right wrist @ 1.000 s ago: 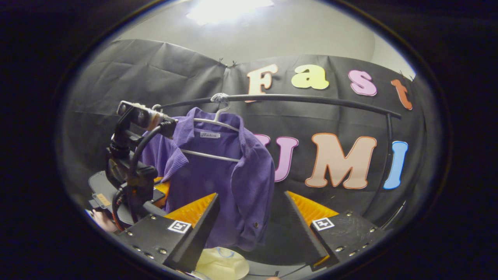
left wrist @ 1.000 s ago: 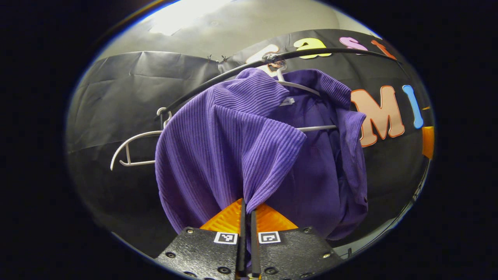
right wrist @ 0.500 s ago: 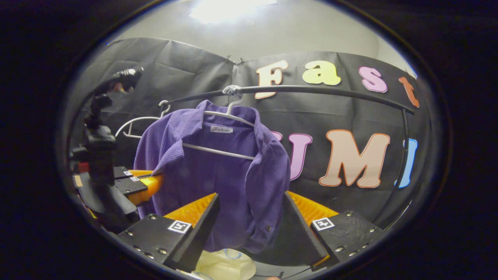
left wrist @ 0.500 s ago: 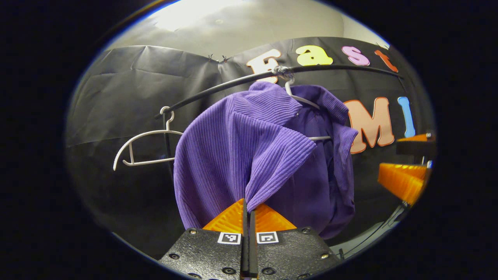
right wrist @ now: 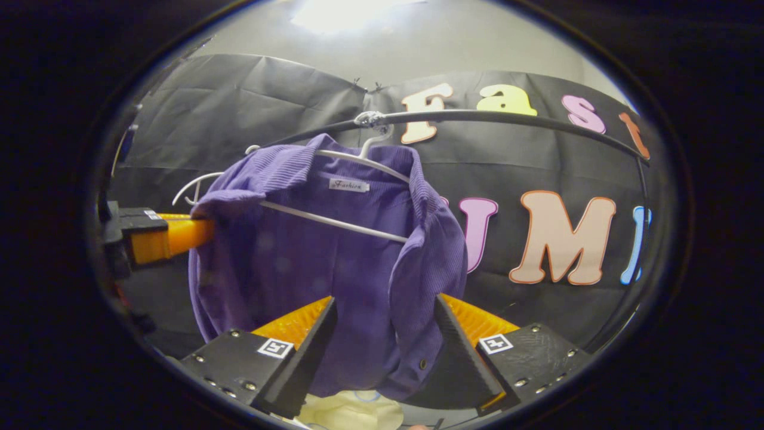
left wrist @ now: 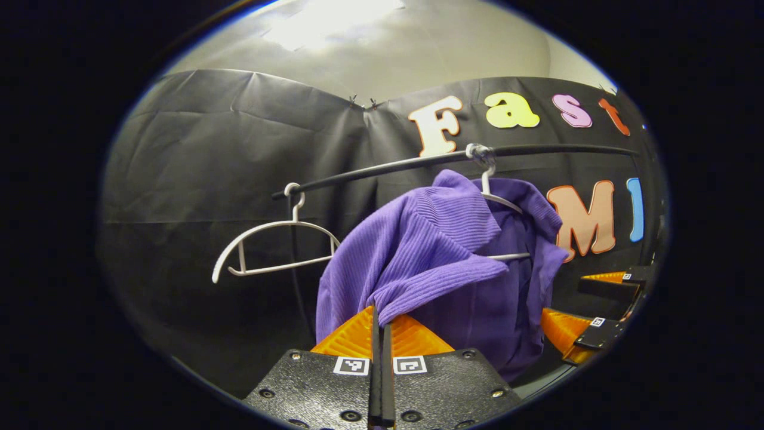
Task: Grasp the clothes on the hanger with both hands and then place them into the laundry hamper below.
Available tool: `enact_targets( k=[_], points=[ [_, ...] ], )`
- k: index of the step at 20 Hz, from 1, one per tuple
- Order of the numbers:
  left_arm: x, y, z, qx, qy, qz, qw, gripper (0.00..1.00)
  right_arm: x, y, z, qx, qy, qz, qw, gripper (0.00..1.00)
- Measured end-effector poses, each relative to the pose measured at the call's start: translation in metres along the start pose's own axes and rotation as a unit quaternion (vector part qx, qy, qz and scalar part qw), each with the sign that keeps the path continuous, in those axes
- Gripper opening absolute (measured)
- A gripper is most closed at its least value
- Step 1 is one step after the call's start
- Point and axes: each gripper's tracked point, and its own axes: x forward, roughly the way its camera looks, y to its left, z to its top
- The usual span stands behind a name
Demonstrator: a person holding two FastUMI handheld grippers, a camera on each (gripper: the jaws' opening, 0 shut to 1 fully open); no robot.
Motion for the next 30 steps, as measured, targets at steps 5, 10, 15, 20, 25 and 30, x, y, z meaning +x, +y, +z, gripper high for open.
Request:
enact_targets(
  k=[5,10,15,20,25,30],
  points=[
    [-0.004,0.017,0.020,-0.007,-0.020,0.020,1.000,0.00,0.024,-0.007,-0.015,-0.001,0.013,-0.020,1.000,0.97],
    [-0.006,0.028,0.042,-0.017,-0.041,0.037,0.998,0.02,0.051,-0.013,-0.024,0.001,0.020,-0.027,0.999,0.97],
    [-0.009,0.045,0.066,-0.035,-0.061,0.057,0.996,0.01,0.072,-0.019,-0.032,0.007,0.027,-0.038,0.999,0.93],
    [-0.007,0.058,0.075,-0.034,-0.069,0.071,0.994,0.00,0.081,-0.025,-0.040,0.010,0.038,-0.046,0.998,0.96],
    [-0.004,0.063,0.076,-0.029,-0.069,0.075,0.994,0.00,0.082,-0.029,-0.043,0.000,0.045,-0.052,0.998,0.71],
    [0.001,0.067,0.074,-0.028,-0.066,0.078,0.994,0.00,0.079,-0.050,-0.043,-0.013,0.044,-0.082,0.996,0.31]
  ],
)
